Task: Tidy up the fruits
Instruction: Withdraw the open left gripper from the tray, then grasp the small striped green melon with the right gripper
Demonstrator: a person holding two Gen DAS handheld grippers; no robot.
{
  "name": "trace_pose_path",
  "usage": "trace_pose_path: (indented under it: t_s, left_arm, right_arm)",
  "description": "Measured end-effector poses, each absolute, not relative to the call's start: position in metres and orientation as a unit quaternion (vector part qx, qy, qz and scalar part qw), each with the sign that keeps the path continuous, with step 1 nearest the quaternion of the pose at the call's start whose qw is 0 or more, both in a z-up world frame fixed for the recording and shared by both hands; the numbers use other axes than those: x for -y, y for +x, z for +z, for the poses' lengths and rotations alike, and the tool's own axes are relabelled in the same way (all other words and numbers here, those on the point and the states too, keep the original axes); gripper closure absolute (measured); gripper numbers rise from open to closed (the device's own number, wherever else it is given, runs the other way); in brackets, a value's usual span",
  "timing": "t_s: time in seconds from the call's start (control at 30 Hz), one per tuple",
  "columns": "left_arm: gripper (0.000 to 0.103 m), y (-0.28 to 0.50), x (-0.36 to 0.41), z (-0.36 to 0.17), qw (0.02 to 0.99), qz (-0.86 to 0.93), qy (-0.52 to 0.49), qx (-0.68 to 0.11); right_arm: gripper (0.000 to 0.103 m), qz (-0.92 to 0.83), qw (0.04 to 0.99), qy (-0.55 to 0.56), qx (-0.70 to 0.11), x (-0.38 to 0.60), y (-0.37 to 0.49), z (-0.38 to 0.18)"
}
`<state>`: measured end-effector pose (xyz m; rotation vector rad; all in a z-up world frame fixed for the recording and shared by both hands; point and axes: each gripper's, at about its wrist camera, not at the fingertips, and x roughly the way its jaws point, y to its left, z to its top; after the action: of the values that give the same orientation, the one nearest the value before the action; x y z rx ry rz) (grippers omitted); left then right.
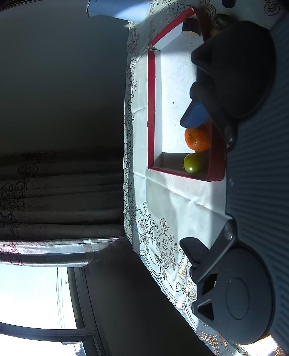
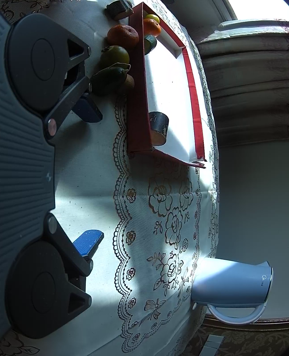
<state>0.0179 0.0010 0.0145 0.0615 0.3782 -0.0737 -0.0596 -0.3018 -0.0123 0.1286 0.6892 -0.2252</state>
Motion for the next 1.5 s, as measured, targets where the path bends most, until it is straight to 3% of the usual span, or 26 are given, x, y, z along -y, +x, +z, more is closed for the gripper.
trace_pose_path:
  t_s: [0.23, 0.47, 0.6, 0.67, 0.73, 0.8, 1.07, 1.23, 1.37, 1.5]
  left_arm:
    - [0.0, -0.01, -0.042, 0.001, 0.981, 0.009, -0.004, -0.193]
    - [0.0, -0.002, -0.063, -0.016, 0.976, 0.046, -0.014, -0.211]
    - [0.0, 0.002, -0.07, -0.021, 0.972, 0.037, -0.036, -0.231]
    - [0.0, 0.005, -0.073, -0.022, 0.969, 0.034, -0.044, -0.241]
    - [0.0, 0.008, -0.076, -0.024, 0.966, 0.033, -0.054, -0.251]
    - [0.0, 0.009, -0.078, -0.025, 0.964, 0.032, -0.06, -0.257]
    - [0.0, 0.009, -0.078, -0.025, 0.964, 0.024, -0.065, -0.258]
    - [0.0, 0.01, -0.079, -0.025, 0.963, 0.024, -0.07, -0.259]
    - [0.0, 0.01, -0.079, -0.025, 0.963, 0.023, -0.069, -0.259]
    - [0.0, 0.01, -0.079, -0.025, 0.963, 0.023, -0.069, -0.26]
  right_arm:
    - [0.0, -0.105, 0.936, 0.077, -0.328, 0.306, -0.062, -0.012]
    - [0.0, -0.027, 0.969, 0.053, -0.239, 0.287, -0.088, 0.003]
    - [0.001, 0.012, 0.971, 0.027, -0.235, 0.268, -0.088, 0.007]
    - [0.01, 0.022, 0.97, 0.009, -0.24, 0.259, -0.084, 0.008]
    - [0.032, 0.032, 0.967, 0.003, -0.252, 0.254, -0.079, 0.007]
    - [0.043, 0.045, 0.963, 0.001, -0.267, 0.25, -0.073, 0.004]
    - [0.043, 0.052, 0.959, -0.021, -0.279, 0.239, -0.063, 0.0]
    - [0.06, 0.054, 0.954, -0.027, -0.294, 0.236, -0.054, -0.005]
    - [0.061, 0.056, 0.951, -0.024, -0.302, 0.236, -0.048, -0.007]
    - [0.072, 0.062, 0.947, -0.021, -0.314, 0.236, -0.043, -0.01]
